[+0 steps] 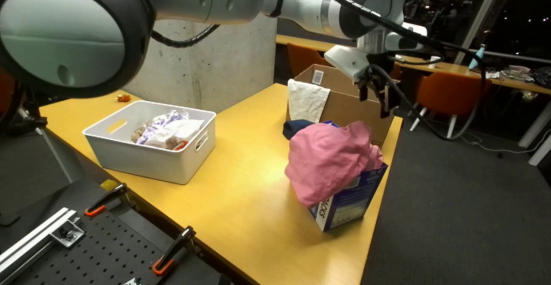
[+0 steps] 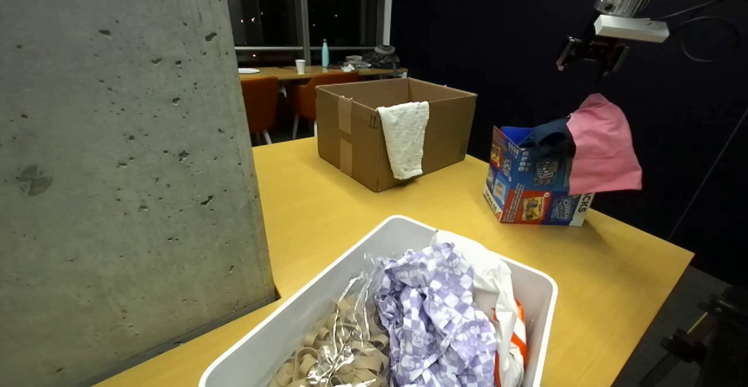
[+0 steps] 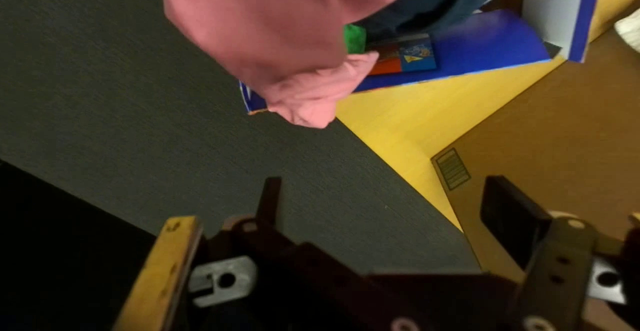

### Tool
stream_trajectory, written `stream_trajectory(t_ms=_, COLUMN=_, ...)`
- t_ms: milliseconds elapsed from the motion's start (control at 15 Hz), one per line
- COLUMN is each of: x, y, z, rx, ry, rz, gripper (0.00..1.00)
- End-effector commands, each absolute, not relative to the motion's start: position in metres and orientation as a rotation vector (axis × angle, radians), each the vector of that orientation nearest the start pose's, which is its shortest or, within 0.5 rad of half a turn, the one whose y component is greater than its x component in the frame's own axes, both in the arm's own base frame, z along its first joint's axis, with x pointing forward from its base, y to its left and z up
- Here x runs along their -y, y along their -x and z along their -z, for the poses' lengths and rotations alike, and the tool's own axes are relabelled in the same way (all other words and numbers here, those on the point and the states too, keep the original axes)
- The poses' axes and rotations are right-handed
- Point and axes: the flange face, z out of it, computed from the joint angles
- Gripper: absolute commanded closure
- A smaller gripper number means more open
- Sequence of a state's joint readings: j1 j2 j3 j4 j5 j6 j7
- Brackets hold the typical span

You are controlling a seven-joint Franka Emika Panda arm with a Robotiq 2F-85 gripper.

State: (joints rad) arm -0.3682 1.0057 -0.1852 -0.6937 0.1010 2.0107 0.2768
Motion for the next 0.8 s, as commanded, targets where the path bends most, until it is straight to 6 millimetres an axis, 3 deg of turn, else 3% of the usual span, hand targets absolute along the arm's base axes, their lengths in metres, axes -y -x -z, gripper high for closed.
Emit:
stream_trajectory(t_ms=0, x=0.315, y=-0.737, z=-0.417, rx=-1.176, ry=2.972, rz=0.486, gripper=0.0)
stream_trajectory(t_ms=333, x=0.254, y=-0.732, z=-0.405, rx=-1.205, ry=2.92, rz=0.391, gripper=0.0)
stream_trajectory(t_ms=733, x=0.183, y=-0.713, z=-0.367, rx=-1.185, ry=2.91, rz=0.306, gripper=0.0)
